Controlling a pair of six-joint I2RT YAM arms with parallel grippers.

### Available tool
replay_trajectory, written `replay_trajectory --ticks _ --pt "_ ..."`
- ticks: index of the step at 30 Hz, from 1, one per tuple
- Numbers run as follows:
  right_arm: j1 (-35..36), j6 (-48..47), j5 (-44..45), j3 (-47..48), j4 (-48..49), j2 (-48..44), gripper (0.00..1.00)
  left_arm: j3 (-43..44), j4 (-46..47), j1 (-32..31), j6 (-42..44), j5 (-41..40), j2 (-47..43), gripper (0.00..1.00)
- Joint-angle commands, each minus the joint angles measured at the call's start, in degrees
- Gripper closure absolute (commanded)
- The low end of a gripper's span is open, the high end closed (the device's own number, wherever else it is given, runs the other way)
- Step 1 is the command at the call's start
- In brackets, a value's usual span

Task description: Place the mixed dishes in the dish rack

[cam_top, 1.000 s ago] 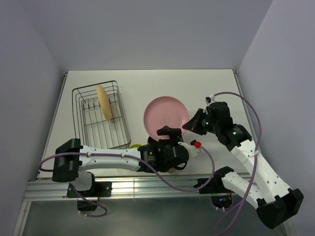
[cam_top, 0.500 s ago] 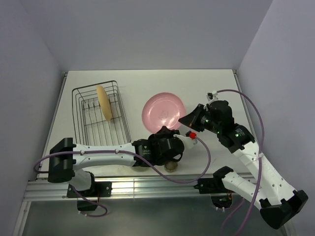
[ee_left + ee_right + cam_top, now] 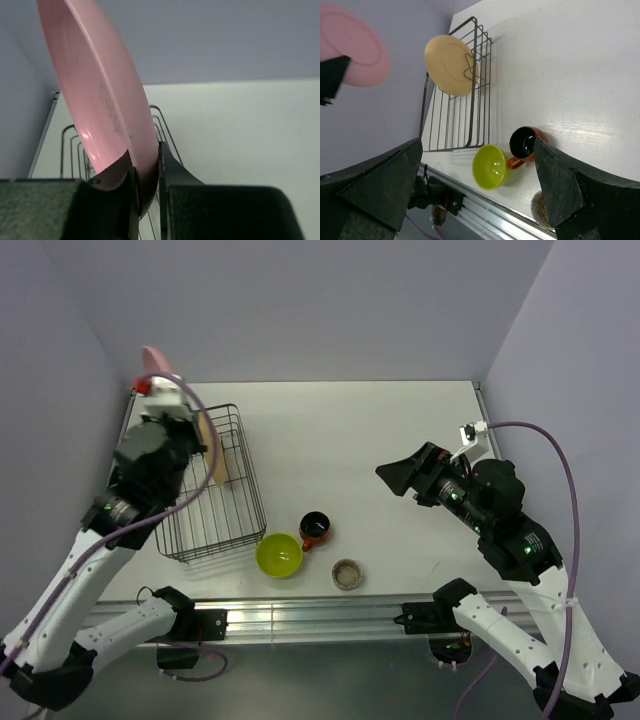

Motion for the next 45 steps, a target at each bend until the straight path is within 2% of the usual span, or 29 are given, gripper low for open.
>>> replay_trajectory --ticks 1,2,3,4,6,7,8,10,12,18,28,36,45 --pt "0.1 -1.6 1.7 0.1 0.3 0.3 0.0 3.6 -1.2 12.3 -9.0 17.3 -0.8 1.0" --pt "0.0 -1.6 1.3 -0.2 0.7 0.4 0.0 4.0 -2.3 19.7 -11.6 21.5 -0.2 1.0" --pt "0.0 -1.7 0.9 -0.5 1.2 0.6 0.0 4.4 -2.6 23.6 -12.5 25.5 1.1 1.0" --pt "0.0 -1.7 0.3 -1.2 1.3 0.7 0.0 4.1 -2.8 30.0 -14.9 33.1 1.6 1.0" --pt "0.0 -2.0 0.0 -1.7 1.6 0.7 0.0 2.6 -2.3 35.4 -16.8 40.1 3.0 1.0" --pt "0.0 -2.0 0.1 -2.2 1.6 0.4 0.0 1.4 -1.4 40.0 -17.6 43.4 3.0 1.0" --pt "0.0 -2.1 0.1 -2.5 1.6 0.3 0.0 0.4 -0.2 41.9 -19.3 48.1 3.0 1.0" --pt "0.1 -2.5 0.1 -3.1 1.5 -0.2 0.0 -1.9 1.2 45.7 -20.4 51.8 3.7 1.0" --pt "0.1 -2.8 0.2 -3.6 1.8 -0.3 0.0 -3.2 1.4 46.5 -21.1 55.1 5.4 1.0" --pt "0.1 -2.6 -1.6 -5.9 3.8 -0.1 0.0 -5.5 1.5 46.7 -20.4 58.2 8.1 1.0" --pt "0.1 -2.6 -2.7 -9.6 5.3 -0.5 0.0 -4.7 -2.7 48.6 -16.7 61.0 12.7 1.0" --pt "0.0 -2.6 -2.9 -10.4 5.8 -0.4 0.0 -6.6 -2.9 48.9 -16.2 61.1 12.4 1.0" --pt "0.0 -2.6 -3.4 -11.4 6.4 -0.4 0.0 -7.6 -2.9 49.1 -15.4 64.9 15.1 1.0"
